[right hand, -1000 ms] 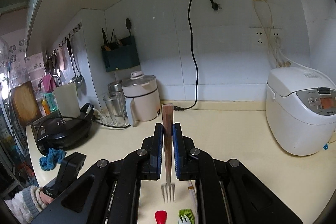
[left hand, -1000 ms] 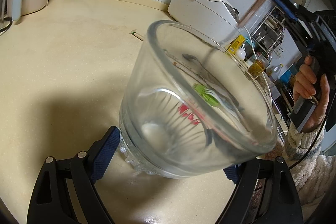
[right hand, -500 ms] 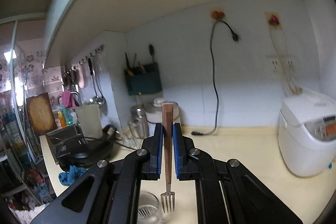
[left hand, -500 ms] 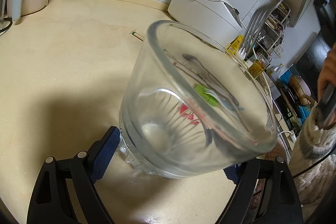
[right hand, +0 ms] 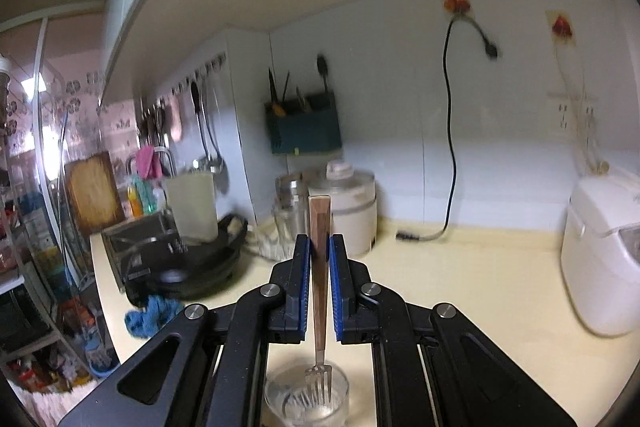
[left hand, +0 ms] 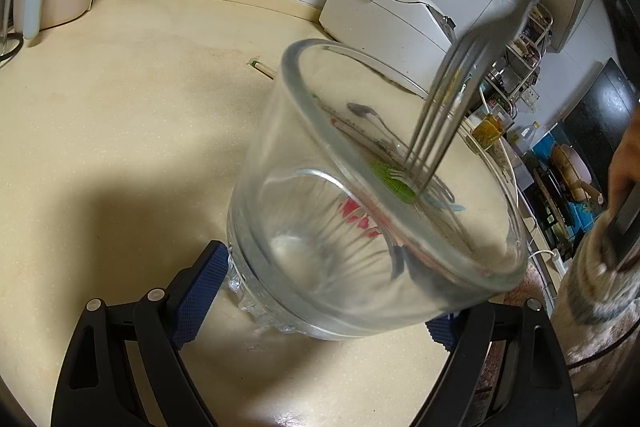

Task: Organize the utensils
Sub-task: 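Lower the fork into the tumbler and open the right tool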

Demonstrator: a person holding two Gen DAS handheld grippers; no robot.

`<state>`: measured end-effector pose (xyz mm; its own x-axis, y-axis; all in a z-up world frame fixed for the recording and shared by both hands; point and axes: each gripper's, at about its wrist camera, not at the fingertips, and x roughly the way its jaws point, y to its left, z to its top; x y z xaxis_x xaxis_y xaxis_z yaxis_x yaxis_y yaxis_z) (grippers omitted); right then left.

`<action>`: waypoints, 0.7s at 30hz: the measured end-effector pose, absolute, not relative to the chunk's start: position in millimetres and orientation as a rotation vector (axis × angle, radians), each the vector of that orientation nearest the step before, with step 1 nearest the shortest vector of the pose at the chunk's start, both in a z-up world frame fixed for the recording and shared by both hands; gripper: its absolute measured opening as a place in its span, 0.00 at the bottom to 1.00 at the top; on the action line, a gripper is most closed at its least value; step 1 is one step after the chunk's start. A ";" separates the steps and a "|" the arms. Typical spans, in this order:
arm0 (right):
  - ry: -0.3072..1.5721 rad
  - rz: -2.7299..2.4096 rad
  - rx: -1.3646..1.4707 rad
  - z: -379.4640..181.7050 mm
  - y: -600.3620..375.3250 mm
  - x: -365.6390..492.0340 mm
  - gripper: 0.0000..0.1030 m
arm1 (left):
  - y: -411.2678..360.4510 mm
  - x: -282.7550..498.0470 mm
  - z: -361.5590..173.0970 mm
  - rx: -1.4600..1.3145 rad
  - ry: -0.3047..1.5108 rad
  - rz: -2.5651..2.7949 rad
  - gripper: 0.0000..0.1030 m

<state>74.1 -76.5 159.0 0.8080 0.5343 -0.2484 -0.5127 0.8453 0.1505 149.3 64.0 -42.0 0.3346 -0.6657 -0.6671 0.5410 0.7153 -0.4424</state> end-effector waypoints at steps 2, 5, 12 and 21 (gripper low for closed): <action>0.319 0.562 0.076 146.9 -74.4 78.5 0.09 | 64.4 149.5 -42.0 -0.150 0.943 -0.791 0.87; 0.376 0.569 0.069 127.2 -69.2 86.4 0.09 | 64.2 149.4 -42.0 -0.151 0.943 -0.792 0.87; 0.469 0.582 0.041 95.5 -50.8 98.3 0.11 | 64.1 149.4 -42.1 -0.152 0.943 -0.792 0.87; 0.466 0.515 0.092 97.2 -81.7 96.0 0.16 | 63.1 148.6 -41.5 -0.157 0.943 -0.794 0.87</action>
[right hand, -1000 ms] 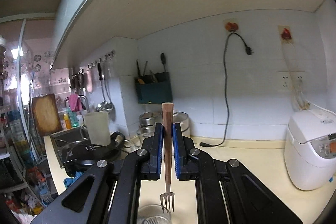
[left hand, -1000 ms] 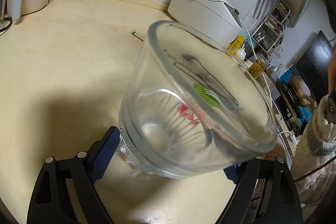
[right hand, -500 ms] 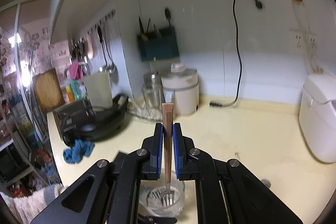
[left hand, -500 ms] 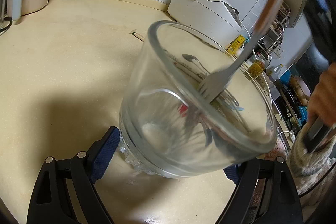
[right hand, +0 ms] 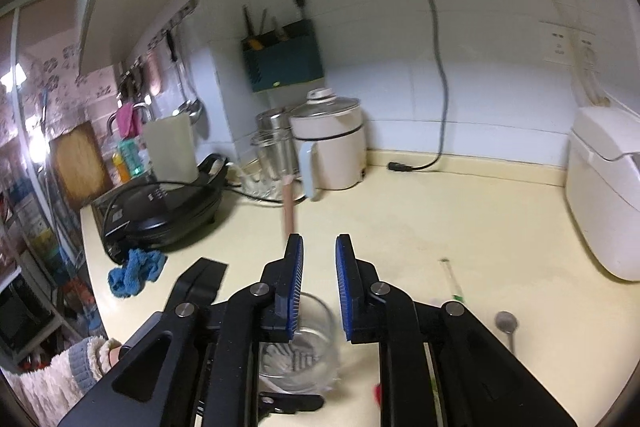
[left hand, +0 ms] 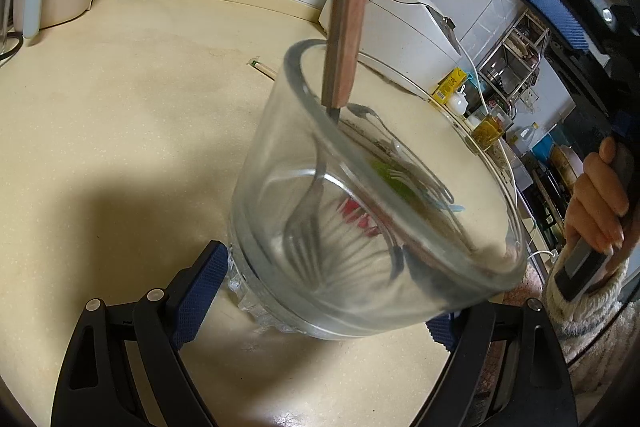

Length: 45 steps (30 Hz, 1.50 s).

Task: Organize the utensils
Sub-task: 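Lower the fork into the tumbler and open the right tool, then grasp the red plastic spoon with the right tool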

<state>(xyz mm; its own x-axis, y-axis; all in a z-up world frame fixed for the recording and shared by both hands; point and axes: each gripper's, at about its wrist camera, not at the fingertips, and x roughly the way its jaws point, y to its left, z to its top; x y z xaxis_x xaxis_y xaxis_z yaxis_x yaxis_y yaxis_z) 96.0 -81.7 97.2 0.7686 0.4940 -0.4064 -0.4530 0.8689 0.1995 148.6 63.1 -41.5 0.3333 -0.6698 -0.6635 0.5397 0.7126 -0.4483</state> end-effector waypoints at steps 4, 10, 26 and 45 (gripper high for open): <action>0.467 0.463 0.114 100.3 -106.5 94.2 0.16 | 62.8 148.5 -41.5 -0.158 0.943 -0.794 0.87; 0.534 0.394 0.204 83.0 -161.2 102.7 0.16 | 63.6 149.1 -41.6 -0.158 0.943 -0.794 0.87; 0.763 0.305 0.471 1.2 -252.4 122.4 0.16 | 61.9 150.4 -43.0 -0.170 0.943 -0.797 0.87; 0.843 0.539 0.032 -7.5 -127.1 99.7 0.16 | 68.8 155.7 -46.1 -0.179 0.942 -0.798 0.88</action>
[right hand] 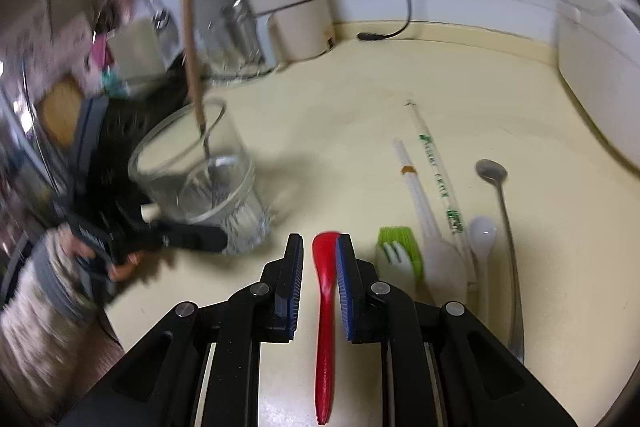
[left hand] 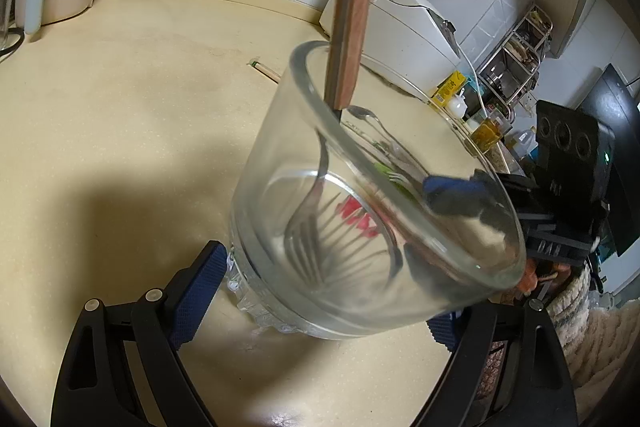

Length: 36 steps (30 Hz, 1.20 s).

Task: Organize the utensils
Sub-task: 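Grasp the red plastic spoon with the right tool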

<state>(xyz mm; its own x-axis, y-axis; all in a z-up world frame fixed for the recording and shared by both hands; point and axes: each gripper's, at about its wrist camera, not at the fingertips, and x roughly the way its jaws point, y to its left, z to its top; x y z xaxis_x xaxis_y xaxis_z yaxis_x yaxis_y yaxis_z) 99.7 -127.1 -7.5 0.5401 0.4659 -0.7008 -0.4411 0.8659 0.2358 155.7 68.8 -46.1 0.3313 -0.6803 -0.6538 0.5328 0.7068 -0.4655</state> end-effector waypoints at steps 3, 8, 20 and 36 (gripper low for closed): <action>0.855 0.538 -0.035 -11.9 -113.7 97.2 0.16 | 69.4 155.6 -46.4 -0.182 0.943 -0.800 0.88; 0.885 0.509 -0.120 -22.5 -101.5 96.1 0.16 | 71.0 155.8 -46.8 -0.184 0.944 -0.806 0.88; 0.915 0.453 -0.207 -38.5 -87.2 103.9 0.17 | 69.8 155.7 -45.4 -0.172 0.943 -0.802 0.88; 0.897 0.501 -0.099 -32.4 -99.9 105.6 0.12 | 69.4 155.3 -45.4 -0.174 0.943 -0.803 0.88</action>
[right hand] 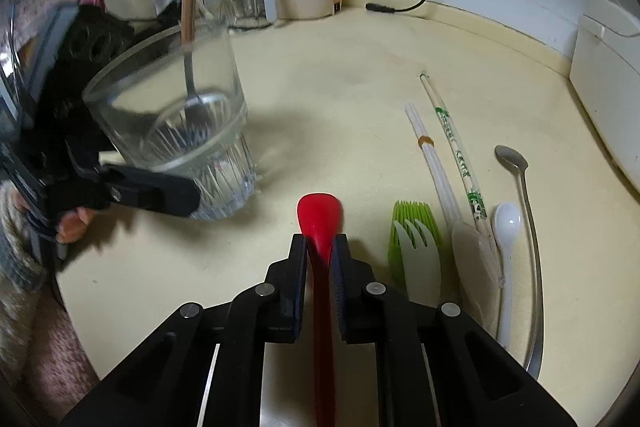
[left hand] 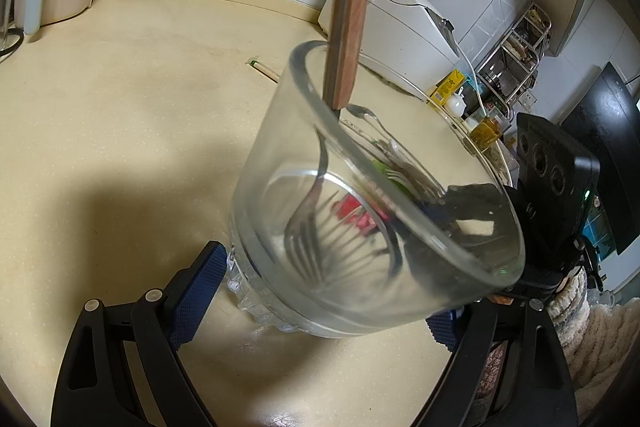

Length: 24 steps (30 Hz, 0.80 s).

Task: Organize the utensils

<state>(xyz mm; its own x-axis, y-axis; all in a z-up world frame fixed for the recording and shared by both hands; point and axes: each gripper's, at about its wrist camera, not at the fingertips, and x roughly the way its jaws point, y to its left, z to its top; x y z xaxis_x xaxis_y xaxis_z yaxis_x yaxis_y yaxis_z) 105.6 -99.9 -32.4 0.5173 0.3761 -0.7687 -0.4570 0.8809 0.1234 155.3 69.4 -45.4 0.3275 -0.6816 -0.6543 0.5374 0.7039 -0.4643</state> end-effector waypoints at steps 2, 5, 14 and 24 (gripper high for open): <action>0.878 0.511 -0.053 -26.4 -106.8 105.9 0.12 | 69.5 155.3 -45.4 -0.175 0.943 -0.804 0.88; 0.855 0.516 0.017 -19.8 -118.2 107.5 0.13 | 69.4 155.3 -45.4 -0.174 0.943 -0.803 0.88; 0.803 0.473 0.205 -9.2 -158.8 112.4 0.12 | 69.5 155.4 -45.4 -0.174 0.943 -0.803 0.88; 0.750 0.431 0.288 -0.3 -185.3 110.1 0.12 | 69.5 155.4 -45.4 -0.174 0.943 -0.803 0.88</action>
<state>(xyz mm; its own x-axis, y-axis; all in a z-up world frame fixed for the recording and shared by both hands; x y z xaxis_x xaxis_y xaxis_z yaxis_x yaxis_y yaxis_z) 110.1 -185.3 -0.3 0.6508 0.4746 -0.5926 -0.2728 0.8746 0.4009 155.4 69.5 -45.4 0.3275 -0.6815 -0.6545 0.5374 0.7041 -0.4642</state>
